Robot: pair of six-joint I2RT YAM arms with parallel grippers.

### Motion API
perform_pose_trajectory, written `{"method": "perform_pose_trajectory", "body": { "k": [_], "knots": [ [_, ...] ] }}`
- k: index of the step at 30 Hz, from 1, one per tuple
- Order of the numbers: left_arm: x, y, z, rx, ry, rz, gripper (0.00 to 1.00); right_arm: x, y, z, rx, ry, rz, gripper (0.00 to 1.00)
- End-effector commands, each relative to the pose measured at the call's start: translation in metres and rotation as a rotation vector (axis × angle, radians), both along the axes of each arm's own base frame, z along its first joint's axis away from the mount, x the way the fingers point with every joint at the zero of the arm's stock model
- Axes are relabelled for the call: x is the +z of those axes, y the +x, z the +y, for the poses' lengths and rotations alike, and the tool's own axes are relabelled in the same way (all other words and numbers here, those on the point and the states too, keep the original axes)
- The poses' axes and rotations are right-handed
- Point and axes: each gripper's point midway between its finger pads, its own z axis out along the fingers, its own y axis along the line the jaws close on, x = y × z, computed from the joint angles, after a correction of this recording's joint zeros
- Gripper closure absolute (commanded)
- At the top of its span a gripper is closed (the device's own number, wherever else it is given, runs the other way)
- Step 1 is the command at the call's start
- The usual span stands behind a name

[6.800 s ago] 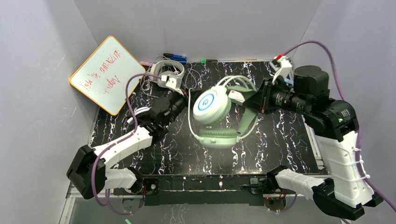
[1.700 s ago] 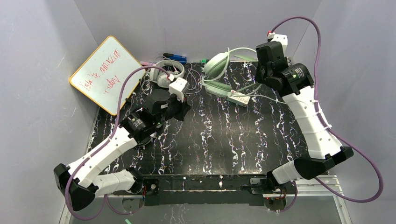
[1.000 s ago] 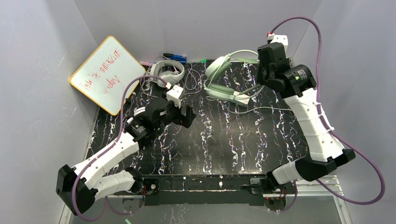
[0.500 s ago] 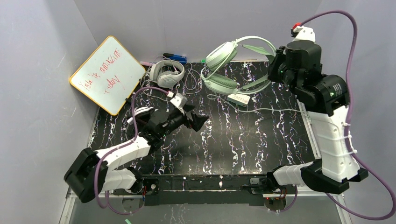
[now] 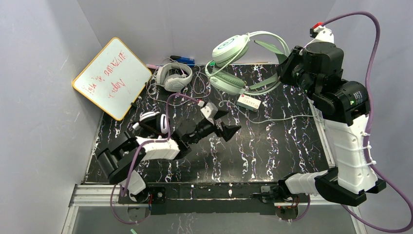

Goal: Wrap the headphones
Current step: Wrap the headphones cable around the headphones.

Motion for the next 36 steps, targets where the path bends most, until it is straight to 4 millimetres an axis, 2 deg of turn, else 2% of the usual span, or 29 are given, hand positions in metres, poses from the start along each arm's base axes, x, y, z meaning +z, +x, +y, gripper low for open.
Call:
{"method": "perform_pose_trajectory", "body": {
  "k": [1, 5, 9, 11, 19, 20, 21, 22, 25, 26, 29, 31, 33, 34, 36],
  "knots": [
    [0.046, 0.017, -0.018, 0.051, -0.157, -0.071, 0.02, 0.057, -0.008, 0.005, 0.01, 0.191, -0.167, 0.99],
    [0.053, 0.024, -0.037, 0.034, -0.23, -0.063, 0.02, 0.059, -0.009, 0.006, 0.015, 0.207, -0.171, 0.99],
    [0.045, 0.038, -0.05, 0.063, -0.252, -0.04, 0.03, 0.064, -0.011, 0.005, 0.014, 0.219, -0.182, 0.99],
    [0.042, 0.044, -0.055, 0.072, -0.263, -0.035, 0.08, 0.065, -0.012, 0.005, 0.016, 0.222, -0.186, 0.99],
    [0.035, 0.056, -0.086, 0.033, -0.32, -0.014, 0.15, 0.068, -0.014, 0.001, -0.003, 0.233, -0.195, 0.99],
    [0.036, 0.058, -0.092, 0.025, -0.327, -0.018, 0.2, 0.069, -0.014, 0.0, -0.005, 0.237, -0.2, 0.99],
    [0.03, 0.061, -0.098, 0.021, -0.321, -0.014, 0.28, 0.07, -0.015, -0.001, -0.01, 0.24, -0.204, 0.99],
    [0.027, 0.063, -0.101, 0.018, -0.321, -0.015, 0.43, 0.07, -0.015, -0.002, -0.015, 0.241, -0.206, 0.99],
    [0.028, 0.066, -0.098, 0.039, -0.305, -0.041, 1.0, 0.068, -0.014, -0.007, -0.041, 0.231, -0.201, 0.99],
    [0.027, 0.065, -0.094, 0.049, -0.284, -0.05, 1.0, 0.064, -0.013, -0.009, -0.055, 0.22, -0.195, 0.99],
    [0.025, 0.062, -0.064, 0.115, -0.163, -0.056, 1.0, 0.051, -0.007, -0.016, -0.104, 0.176, -0.168, 0.99],
    [0.022, 0.063, -0.023, 0.214, -0.064, -0.036, 1.0, 0.041, -0.003, -0.02, -0.134, 0.147, -0.15, 0.99],
    [0.022, 0.067, 0.042, 0.381, 0.043, 0.01, 1.0, 0.03, 0.002, -0.023, -0.162, 0.122, -0.132, 0.99],
    [0.015, 0.069, 0.083, 0.492, 0.161, 0.06, 1.0, 0.025, 0.003, -0.025, -0.172, 0.114, -0.125, 0.99],
    [0.031, 0.066, 0.176, 0.777, 0.314, 0.085, 1.0, 0.016, 0.007, -0.026, -0.193, 0.101, -0.114, 0.99]
  ]
}}
